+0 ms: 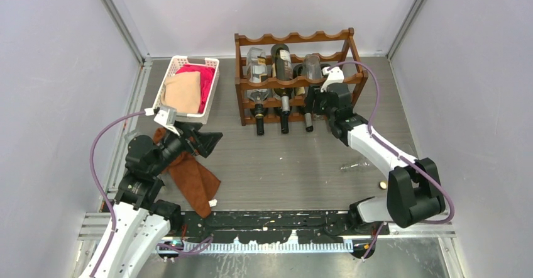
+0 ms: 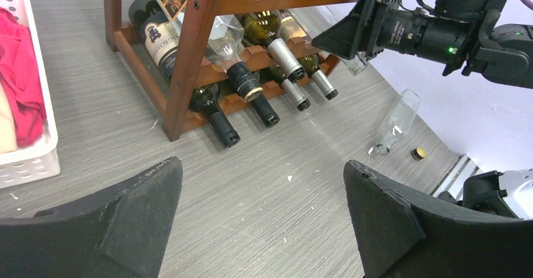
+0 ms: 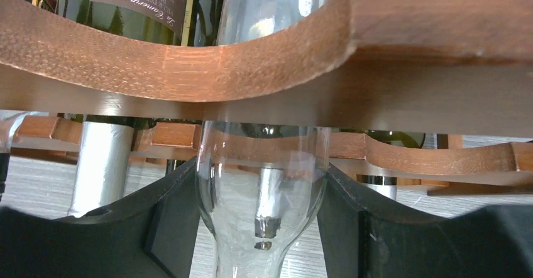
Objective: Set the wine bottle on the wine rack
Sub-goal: Place the wine bottle in the wine rack.
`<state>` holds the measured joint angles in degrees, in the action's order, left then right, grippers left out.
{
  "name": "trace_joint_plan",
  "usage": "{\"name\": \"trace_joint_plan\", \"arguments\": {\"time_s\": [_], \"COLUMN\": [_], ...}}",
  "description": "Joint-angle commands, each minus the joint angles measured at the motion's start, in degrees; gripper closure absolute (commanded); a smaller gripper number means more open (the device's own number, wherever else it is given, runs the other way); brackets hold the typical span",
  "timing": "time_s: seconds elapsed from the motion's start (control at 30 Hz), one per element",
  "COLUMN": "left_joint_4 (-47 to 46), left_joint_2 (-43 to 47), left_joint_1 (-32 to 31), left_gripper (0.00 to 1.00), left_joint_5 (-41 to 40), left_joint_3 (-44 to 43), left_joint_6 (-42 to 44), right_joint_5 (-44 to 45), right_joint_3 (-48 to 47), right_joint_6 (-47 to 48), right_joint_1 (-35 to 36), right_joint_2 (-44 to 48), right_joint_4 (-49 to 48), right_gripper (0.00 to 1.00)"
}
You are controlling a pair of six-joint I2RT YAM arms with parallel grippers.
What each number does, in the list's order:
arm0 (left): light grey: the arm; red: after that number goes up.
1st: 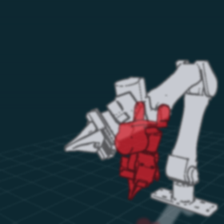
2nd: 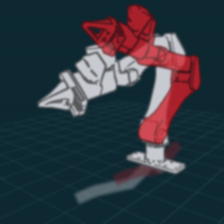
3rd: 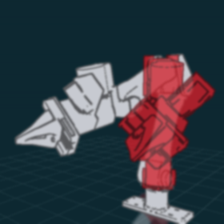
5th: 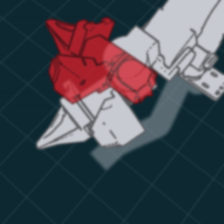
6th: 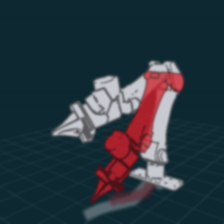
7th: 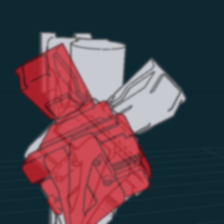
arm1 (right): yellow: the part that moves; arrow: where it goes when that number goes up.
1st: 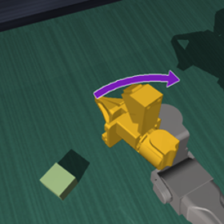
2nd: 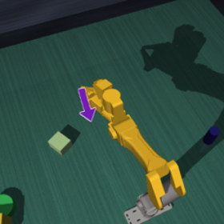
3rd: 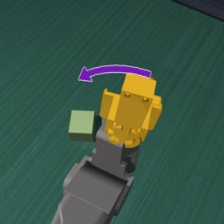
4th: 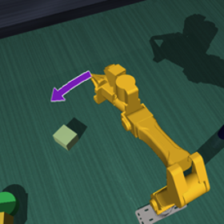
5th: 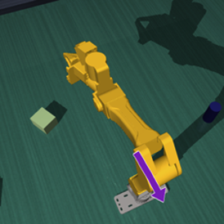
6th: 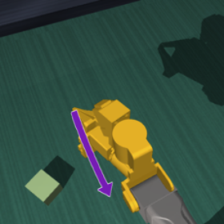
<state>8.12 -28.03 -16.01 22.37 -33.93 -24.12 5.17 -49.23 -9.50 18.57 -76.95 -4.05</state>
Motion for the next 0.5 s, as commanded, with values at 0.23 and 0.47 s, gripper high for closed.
{"name": "trace_joint_plan", "arguments": {"time_s": [0.23,0.47], "left_joint_4": [-0.8,-1.7], "left_joint_2": [0.9,1.1], "left_joint_1": [0.0,0.0], "left_gripper": [0.03,0.03], "left_joint_5": [0.6,1.0], "left_joint_3": [0.5,0.8], "left_joint_6": [-2.4,-3.2], "right_joint_5": [7.4,9.1], "right_joint_3": [-0.5,-1.4], "right_joint_6": [0.9,2.1], "right_joint_1": [2.4,2.4], "right_joint_2": [-2.3,-4.2], "right_joint_4": [-21.0,-22.9], "right_gripper": [0.93,0.89]}}
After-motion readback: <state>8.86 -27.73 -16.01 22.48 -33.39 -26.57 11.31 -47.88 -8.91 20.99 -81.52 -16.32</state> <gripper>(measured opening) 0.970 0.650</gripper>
